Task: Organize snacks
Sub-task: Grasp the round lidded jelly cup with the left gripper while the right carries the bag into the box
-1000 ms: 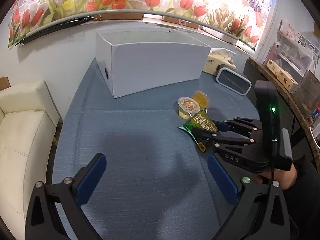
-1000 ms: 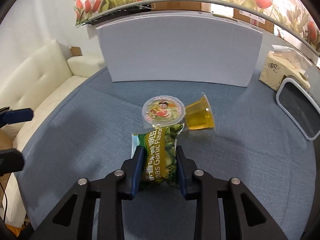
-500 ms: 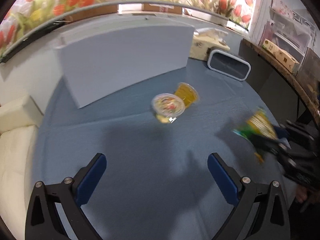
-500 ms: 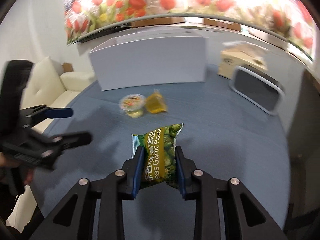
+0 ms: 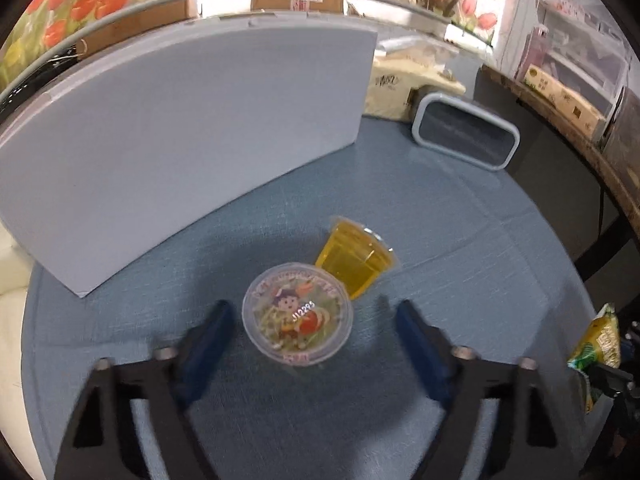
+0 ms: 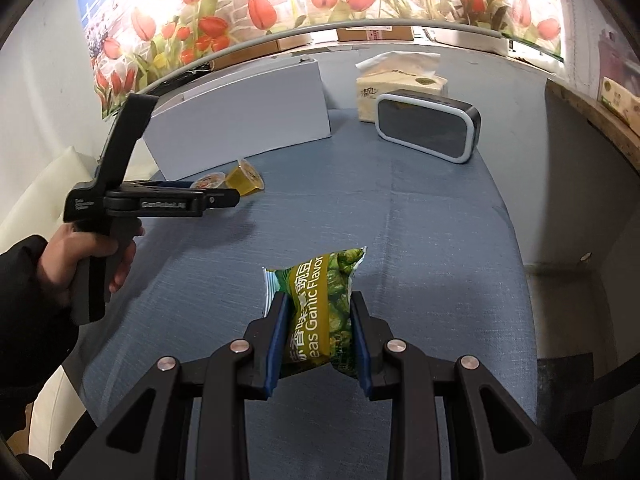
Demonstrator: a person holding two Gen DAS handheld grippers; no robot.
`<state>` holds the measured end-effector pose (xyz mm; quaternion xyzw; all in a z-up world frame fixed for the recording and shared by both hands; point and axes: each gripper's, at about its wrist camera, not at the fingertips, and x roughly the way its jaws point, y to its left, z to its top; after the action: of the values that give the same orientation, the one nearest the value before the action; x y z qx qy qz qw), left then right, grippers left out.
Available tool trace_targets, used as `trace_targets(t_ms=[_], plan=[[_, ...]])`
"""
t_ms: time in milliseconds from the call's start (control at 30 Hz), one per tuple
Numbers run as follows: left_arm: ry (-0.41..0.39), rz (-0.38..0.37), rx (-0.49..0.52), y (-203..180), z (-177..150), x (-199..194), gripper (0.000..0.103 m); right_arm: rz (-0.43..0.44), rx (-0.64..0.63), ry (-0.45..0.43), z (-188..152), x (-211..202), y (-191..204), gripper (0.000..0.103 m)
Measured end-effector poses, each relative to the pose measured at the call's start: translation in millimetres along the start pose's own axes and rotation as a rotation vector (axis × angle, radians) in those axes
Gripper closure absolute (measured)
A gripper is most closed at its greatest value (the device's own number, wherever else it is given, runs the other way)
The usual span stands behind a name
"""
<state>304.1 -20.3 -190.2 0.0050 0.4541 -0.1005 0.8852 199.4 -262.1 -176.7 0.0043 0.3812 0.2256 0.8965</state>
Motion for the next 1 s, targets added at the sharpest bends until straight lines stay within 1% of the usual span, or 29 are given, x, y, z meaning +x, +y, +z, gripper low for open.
trace_targets(t_ms=[33, 67, 100, 167, 300, 433, 567, 667, 800, 900, 933, 1000], plan=[[0.001, 0.012, 0.006, 0, 1, 2, 0.033, 0.0, -0.001, -0.003, 1, 0, 1, 0.071], [-0.004, 0.013, 0.011, 0, 2, 1, 0.042, 0.001, -0.004, -0.006, 1, -1, 1, 0.071], [-0.002, 0.009, 0.01, 0, 3, 1, 0.048, 0.001, -0.007, -0.009, 1, -1, 2, 0.071], [0.001, 0.008, 0.018, 2, 4, 1, 0.054, 0.002, -0.011, -0.014, 2, -2, 3, 0.071], [0.0, -0.014, 0.026, 2, 4, 0, 0.054, 0.006, -0.01, -0.014, 3, 0, 5, 0.071], [-0.021, -0.027, 0.031, 2, 1, -13, 0.055, 0.012, -0.017, -0.013, 5, 2, 6, 0.071], [-0.058, -0.038, 0.015, 7, 0, -37, 0.055, 0.027, -0.024, -0.025, 13, 4, 14, 0.071], [-0.104, -0.039, 0.007, 14, 4, -65, 0.055, 0.038, -0.039, -0.036, 23, 7, 21, 0.071], [-0.162, -0.026, -0.006, 27, 15, -103, 0.055, 0.072, -0.055, -0.069, 54, 11, 36, 0.071], [-0.212, -0.001, -0.011, 40, 30, -126, 0.055, 0.087, -0.089, -0.106, 84, 15, 50, 0.071], [-0.224, 0.012, -0.015, 45, 35, -132, 0.055, 0.087, -0.102, -0.118, 99, 20, 57, 0.071], [-0.244, 0.016, -0.035, 57, 49, -139, 0.055, 0.097, -0.113, -0.131, 121, 27, 65, 0.071]])
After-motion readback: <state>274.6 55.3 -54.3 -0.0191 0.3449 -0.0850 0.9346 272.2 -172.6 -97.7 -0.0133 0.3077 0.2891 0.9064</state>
